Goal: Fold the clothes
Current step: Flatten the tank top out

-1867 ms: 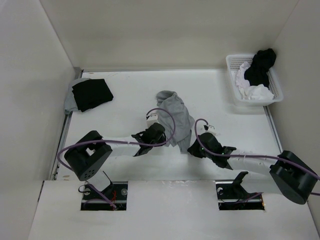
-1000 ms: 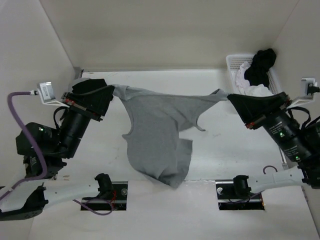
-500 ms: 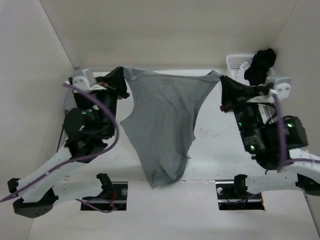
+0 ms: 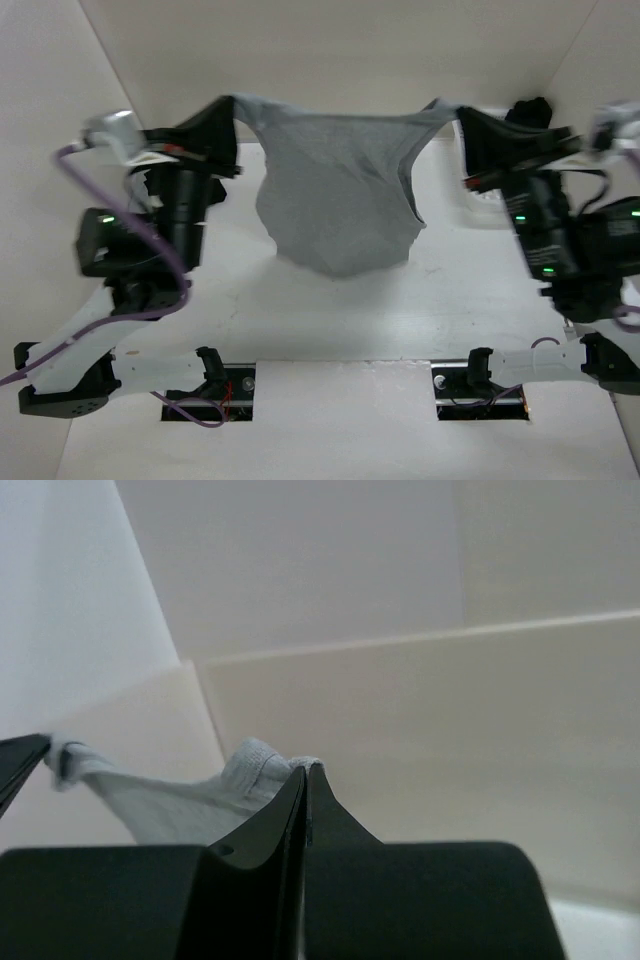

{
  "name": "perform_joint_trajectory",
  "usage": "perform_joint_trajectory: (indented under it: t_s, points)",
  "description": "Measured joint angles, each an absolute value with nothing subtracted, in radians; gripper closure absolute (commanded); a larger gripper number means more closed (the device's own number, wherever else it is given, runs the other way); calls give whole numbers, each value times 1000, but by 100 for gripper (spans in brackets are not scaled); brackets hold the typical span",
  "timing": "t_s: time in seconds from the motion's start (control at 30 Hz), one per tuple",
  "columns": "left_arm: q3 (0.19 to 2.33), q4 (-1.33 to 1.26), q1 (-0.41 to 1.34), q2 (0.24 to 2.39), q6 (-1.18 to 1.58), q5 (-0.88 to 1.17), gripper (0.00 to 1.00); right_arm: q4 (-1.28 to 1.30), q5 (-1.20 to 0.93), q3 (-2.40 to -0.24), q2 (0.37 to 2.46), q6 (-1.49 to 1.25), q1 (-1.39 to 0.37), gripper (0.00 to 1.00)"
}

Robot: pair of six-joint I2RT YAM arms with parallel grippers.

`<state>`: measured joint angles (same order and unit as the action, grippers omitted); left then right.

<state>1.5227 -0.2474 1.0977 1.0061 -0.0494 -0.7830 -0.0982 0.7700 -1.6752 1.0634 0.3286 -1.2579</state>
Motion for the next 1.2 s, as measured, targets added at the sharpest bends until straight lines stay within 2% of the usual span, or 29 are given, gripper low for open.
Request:
perform_joint_trajectory:
  t_s: [0.13, 0.3, 0.43, 0.57, 0.7, 0.83, 0.93, 1.0, 1.1, 1.13, 1.2]
  points:
    - [1650, -371, 1222, 965, -179, -786, 100, -147, 802, -1877, 1058, 470, -1454, 100]
    - [1698, -448, 1317, 987, -304, -794, 100, -267, 869, -2023, 1137, 707, -1655, 100]
    - [1698, -480, 1344, 1019, -375, -822, 100, -336, 907, -2059, 1217, 859, -1717, 100]
    - [1696, -502, 1349, 1039, -423, -841, 100, -352, 911, -2024, 1247, 908, -1686, 100]
    - [1629, -554, 1257, 1036, -442, -844, 98, -310, 859, -1863, 1180, 770, -1423, 100]
    - [1502, -570, 965, 1065, -354, -822, 97, -150, 668, -1786, 1168, 432, -1007, 100]
    - [1451, -482, 723, 1174, -167, -733, 97, -68, 457, -1765, 1243, 160, -684, 100]
    - [1462, -408, 582, 1293, -35, -653, 97, -39, 332, -1783, 1347, 17, -521, 100]
    - [1593, -269, 431, 1577, 110, -556, 96, 18, 199, -1916, 1593, -124, -389, 100]
    - [1643, -239, 406, 1656, 133, -535, 94, 47, 168, -1971, 1676, -157, -364, 98]
    - [1792, -150, 355, 1851, 173, -502, 85, 125, 113, -2138, 1887, -215, -321, 87]
